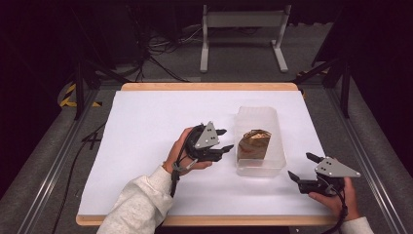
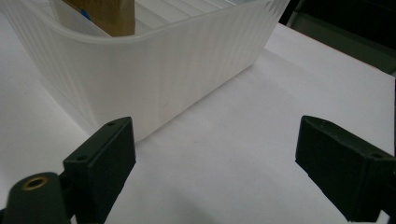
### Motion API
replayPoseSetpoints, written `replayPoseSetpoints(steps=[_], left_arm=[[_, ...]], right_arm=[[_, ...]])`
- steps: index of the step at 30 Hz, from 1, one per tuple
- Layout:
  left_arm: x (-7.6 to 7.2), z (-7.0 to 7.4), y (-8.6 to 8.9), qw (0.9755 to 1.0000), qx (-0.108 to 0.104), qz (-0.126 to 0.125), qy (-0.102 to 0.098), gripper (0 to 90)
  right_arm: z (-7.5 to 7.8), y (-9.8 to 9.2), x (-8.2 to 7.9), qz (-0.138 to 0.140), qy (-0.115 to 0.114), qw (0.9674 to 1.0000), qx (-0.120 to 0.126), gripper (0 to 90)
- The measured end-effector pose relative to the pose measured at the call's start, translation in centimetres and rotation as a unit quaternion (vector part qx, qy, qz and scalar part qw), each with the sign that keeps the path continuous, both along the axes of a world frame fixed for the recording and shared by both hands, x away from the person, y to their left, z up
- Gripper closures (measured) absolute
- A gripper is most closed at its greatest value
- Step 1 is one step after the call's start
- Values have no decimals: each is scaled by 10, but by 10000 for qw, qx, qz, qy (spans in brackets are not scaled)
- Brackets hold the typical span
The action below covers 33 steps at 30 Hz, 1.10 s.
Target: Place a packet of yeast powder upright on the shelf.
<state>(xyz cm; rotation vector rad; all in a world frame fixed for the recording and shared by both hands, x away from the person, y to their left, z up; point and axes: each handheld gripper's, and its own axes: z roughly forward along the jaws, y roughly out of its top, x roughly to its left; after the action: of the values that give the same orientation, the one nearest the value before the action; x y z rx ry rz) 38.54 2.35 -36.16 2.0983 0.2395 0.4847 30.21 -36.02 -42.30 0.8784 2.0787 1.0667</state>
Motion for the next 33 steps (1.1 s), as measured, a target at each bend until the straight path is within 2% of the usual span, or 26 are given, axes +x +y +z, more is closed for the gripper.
replayPoseSetpoints(steps=[5, 9, 12, 17, 18, 20, 23, 25, 33], left_arm=[[-1, -7, 5, 9994, 314, 63, -124, 467], [-1, -14, 14, 9986, 478, 176, -104, 453], [-1, -20, 22, 9972, 673, 297, -126, 437], [-2, -26, 31, 9957, 809, 441, -112, 365], [-3, -28, 35, 9948, 846, 551, -119, 365], [-5, -30, 39, 9938, 905, 637, -87, 299], [-7, -33, 47, 9936, 904, 676, -41, 237], [-8, -35, 52, 9923, 981, 757, -39, 202], [-13, -42, 69, 9887, 1189, 913, 26, 155]], right_arm=[[0, 0, 0, 1, 6, 10000, 20, 127], [0, -1, -1, 0, 7, 10000, 17, 127], [0, 0, -1, 2, 3, 10000, 11, 127], [0, 0, 0, 6, 7, 10000, 0, 127], [0, 0, 0, 6, 7, 10000, 0, 127], [0, 0, 0, 4, 3, 10000, 1, 127], [0, 0, 0, -3, 8, 10000, 5, 127], [0, 0, 0, -1, 20, 10000, -2, 127], [-1, 1, 1, 17, 23, 10000, -25, 127]])
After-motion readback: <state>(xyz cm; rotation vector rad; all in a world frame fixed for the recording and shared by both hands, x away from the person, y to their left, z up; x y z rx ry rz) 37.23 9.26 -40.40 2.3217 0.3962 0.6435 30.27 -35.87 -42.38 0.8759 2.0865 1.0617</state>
